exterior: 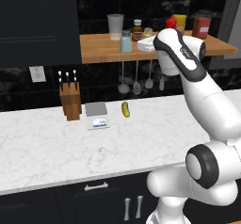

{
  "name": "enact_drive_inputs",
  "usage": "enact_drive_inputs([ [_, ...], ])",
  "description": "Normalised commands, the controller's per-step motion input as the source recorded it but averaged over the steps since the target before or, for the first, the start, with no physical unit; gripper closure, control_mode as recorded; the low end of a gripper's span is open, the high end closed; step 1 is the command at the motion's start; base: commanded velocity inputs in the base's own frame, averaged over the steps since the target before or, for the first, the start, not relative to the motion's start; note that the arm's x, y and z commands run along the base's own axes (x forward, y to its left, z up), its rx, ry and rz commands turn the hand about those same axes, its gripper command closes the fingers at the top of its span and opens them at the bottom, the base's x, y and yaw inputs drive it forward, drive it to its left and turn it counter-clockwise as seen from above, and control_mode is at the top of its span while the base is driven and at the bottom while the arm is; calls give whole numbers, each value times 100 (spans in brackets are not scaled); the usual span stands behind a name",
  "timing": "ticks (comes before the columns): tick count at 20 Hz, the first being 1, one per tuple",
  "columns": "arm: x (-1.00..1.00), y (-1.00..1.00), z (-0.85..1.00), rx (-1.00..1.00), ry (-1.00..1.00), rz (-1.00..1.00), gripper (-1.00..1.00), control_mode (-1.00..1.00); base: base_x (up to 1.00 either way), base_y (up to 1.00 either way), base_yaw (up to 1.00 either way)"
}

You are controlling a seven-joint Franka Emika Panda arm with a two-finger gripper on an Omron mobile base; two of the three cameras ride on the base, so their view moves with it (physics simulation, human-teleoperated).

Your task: Put the shaker and condiment bottle from the counter next to their counterparts in the cabinet.

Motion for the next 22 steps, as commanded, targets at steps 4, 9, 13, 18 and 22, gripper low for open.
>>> enact_drive_inputs([
  [4,0,0,0,0,0,0,100,-100,0,0,0],
  [9,0,0,-2,0,0,0,100,-100,0,0,0],
  [13,1,0,-12,0,0,0,100,-100,0,0,0],
  [18,10,0,-17,0,0,0,100,-100,0,0,0],
  [22,19,0,-1,0,0,0,100,-100,0,0,0],
])
